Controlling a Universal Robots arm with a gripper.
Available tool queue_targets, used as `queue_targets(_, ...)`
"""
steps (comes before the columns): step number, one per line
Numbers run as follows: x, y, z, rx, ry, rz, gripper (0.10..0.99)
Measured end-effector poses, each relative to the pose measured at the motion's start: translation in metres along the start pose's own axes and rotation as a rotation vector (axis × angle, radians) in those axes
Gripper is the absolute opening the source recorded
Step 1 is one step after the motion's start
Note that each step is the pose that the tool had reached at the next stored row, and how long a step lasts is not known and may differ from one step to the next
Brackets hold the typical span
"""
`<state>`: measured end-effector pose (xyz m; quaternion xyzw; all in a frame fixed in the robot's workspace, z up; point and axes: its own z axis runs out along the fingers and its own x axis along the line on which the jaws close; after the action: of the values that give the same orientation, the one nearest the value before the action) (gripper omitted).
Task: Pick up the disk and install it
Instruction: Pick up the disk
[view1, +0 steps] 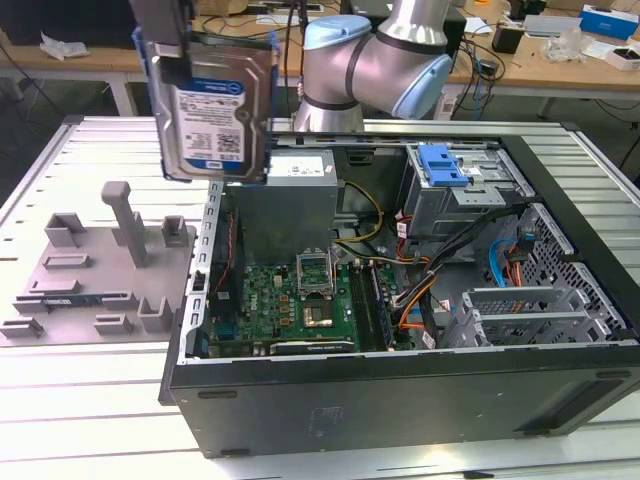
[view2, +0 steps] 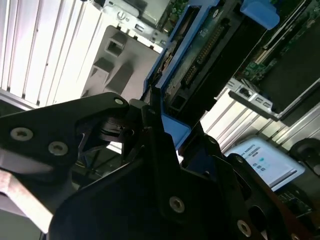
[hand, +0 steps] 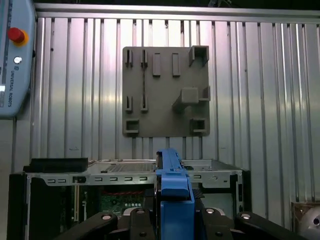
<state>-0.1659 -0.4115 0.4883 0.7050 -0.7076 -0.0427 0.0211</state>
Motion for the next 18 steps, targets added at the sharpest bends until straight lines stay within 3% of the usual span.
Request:
queue_targets(5,0.0072,-0.0206,-0.0022,-0.002,0.0076,0.001,0.365)
queue_targets(8,0.0153,-0.0378,-0.0039,-0.002,0.0145,0.001,0.365)
queue_targets(18,0.0402,-0.0774,-0.0082,-0.002,0.0163,0.002,0.365)
